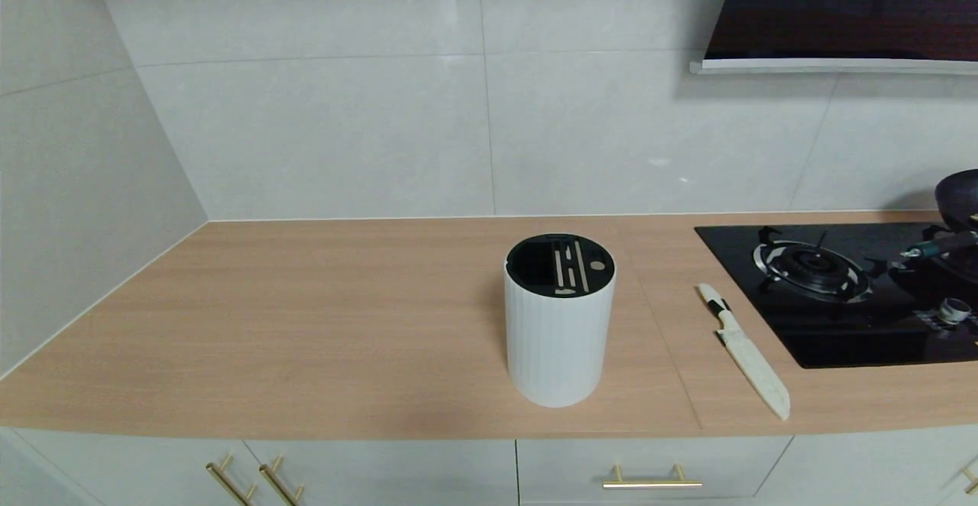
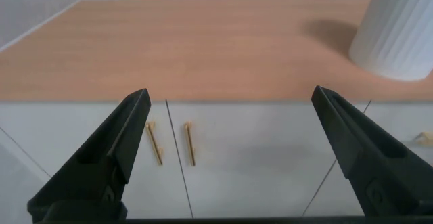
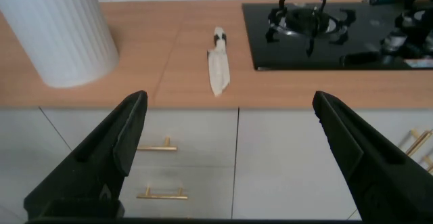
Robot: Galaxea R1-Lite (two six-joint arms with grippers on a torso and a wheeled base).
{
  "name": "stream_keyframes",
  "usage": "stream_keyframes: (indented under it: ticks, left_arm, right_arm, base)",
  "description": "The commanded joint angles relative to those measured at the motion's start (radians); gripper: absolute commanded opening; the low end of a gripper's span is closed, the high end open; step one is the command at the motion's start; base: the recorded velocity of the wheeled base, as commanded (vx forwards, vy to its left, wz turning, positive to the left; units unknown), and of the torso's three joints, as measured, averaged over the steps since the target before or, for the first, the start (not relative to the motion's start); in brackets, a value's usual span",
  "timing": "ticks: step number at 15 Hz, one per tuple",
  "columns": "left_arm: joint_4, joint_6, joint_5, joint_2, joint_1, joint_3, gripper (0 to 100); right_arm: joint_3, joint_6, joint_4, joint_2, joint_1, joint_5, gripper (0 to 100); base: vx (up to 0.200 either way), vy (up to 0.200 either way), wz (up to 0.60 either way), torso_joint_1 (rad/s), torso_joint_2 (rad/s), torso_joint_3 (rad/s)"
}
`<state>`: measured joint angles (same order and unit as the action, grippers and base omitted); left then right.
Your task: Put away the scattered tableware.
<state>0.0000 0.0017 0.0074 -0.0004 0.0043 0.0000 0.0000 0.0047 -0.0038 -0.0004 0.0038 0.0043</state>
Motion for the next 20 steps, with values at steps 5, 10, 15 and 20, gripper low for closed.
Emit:
stream_keyframes:
  ticks: [5,10,15,20]
  left_arm:
    - [0.0,0.0,0.0,0.0,0.0,0.0,100]
    - [0.0,0.0,0.0,0.0,0.0,-0.002,100]
    - [0.0,0.0,0.0,0.0,0.0,0.0,100]
    - [0.0,0.0,0.0,0.0,0.0,-0.002,100]
  right_arm:
    - [0.0,0.0,-0.001,0.0,0.001,0.0,100]
    - [0.0,0.0,-0.001,0.0,0.001,0.0,100]
    - [0.0,0.0,-0.001,0.0,0.001,-0.001,100]
    - [0.0,-0.005,-0.001,0.0,0.001,-0.001,100]
  base:
    - [0.0,0.0,0.0,0.208,-0.45,-0.246]
    - [0.0,0.0,0.0,0.174,-0.37,-0.197]
    - [0.0,0.0,0.0,0.018,-0.04,-0.021]
    - [0.0,0.0,0.0,0.0,0.0,0.0]
